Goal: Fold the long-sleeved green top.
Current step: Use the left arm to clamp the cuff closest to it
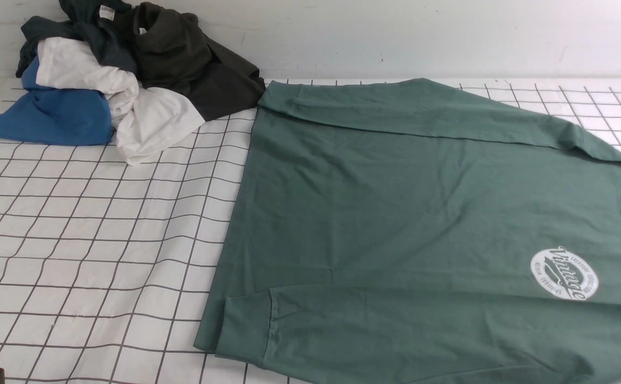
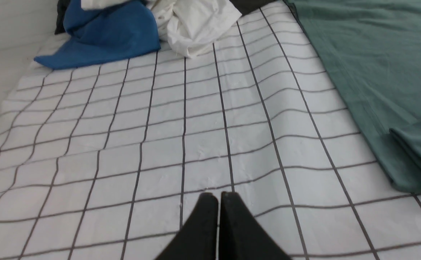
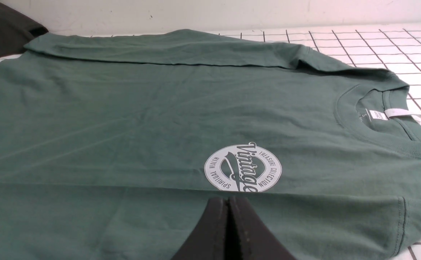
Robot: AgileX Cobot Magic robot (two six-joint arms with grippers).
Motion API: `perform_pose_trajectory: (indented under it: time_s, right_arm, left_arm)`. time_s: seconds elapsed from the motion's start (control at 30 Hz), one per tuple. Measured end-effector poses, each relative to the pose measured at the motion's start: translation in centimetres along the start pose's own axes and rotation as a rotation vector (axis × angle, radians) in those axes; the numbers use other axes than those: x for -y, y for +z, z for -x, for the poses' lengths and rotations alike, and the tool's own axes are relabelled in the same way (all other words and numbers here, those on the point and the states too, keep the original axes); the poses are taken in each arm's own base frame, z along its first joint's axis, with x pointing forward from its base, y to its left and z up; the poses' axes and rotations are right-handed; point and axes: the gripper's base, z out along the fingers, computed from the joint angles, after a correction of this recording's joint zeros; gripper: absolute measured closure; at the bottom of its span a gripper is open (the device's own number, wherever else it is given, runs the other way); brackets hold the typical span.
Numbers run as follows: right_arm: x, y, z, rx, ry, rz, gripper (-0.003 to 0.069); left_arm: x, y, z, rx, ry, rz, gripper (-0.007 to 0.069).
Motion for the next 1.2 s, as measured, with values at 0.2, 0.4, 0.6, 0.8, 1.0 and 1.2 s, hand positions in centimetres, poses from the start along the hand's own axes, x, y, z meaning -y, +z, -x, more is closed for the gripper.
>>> perform_pose_trajectory:
  time_s: [0.2,0.4,0.6,0.8,1.0,1.2]
  right_arm:
    - [0.3,0.1,0.3,0.056,-0.151,-0.035,0.0673]
    - [-0.2,-0.7,3.4,0.412,-0.160,-0.013,0.0673]
    - [-0.7,-2.8,6.4,0.825,-0.042,0.066,0.0673]
    - [-0.6,-3.6,8.4,0.887,0.104,0.124,0.0673]
    - [-0.6,-2.3,14.3,0.667,0.008,0.074,0.0670]
    - [0.3,2.6,15.2,0.090,0.009,-0.044,0.0670]
  left_arm:
    - [-0.3,-0.3,2.5,0.281,0.005,0.036,0.0631]
    - [-0.6,-1.4,4.8,0.558,0.005,0.069,0.0631]
    - [-0.8,-2.8,6.5,0.806,-0.105,0.056,0.0631]
    - [-1.4,-3.9,11.4,0.844,-0.208,0.023,0.0631]
    - [-2.2,-0.4,18.4,0.638,-0.197,0.029,0.0631]
    - [-1.2,8.2,18.9,0.043,-0.240,-0.048,0.0631]
